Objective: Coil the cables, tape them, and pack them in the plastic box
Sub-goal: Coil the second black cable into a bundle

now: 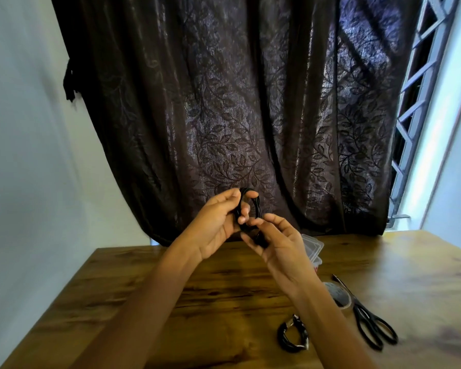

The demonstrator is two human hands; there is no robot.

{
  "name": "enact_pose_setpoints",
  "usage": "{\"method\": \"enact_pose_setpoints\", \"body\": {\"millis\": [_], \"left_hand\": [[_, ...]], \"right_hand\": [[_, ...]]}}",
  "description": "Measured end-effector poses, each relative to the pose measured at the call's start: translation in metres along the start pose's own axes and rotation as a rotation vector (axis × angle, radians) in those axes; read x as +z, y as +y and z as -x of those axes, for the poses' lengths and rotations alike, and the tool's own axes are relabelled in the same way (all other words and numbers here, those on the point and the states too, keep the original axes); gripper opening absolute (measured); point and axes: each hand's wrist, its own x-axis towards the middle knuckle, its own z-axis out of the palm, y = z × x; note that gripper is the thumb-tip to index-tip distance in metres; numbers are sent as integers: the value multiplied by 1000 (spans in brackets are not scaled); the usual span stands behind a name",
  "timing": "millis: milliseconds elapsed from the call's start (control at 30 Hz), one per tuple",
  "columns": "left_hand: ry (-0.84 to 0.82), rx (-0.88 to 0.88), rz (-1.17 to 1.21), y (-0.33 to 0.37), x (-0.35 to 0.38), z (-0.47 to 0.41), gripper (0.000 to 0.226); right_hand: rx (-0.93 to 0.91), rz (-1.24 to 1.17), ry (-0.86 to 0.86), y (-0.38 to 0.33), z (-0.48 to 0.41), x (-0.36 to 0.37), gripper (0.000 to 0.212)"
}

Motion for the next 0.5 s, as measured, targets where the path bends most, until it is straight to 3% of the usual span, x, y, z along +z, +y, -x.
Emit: {"method": "enact_pose_setpoints", "body": {"millis": [200,400,500], "left_hand": [[165,-35,149,-31,-3,8,30],[350,-143,-21,-75,-18,17,31],[443,-230,-30,-98,-26,22,31]], "right_hand": [[10,89,194,17,-2,-11,10],[67,127,362,42,-3,-30,2],[106,167,449,65,-3,-44,15]]}}
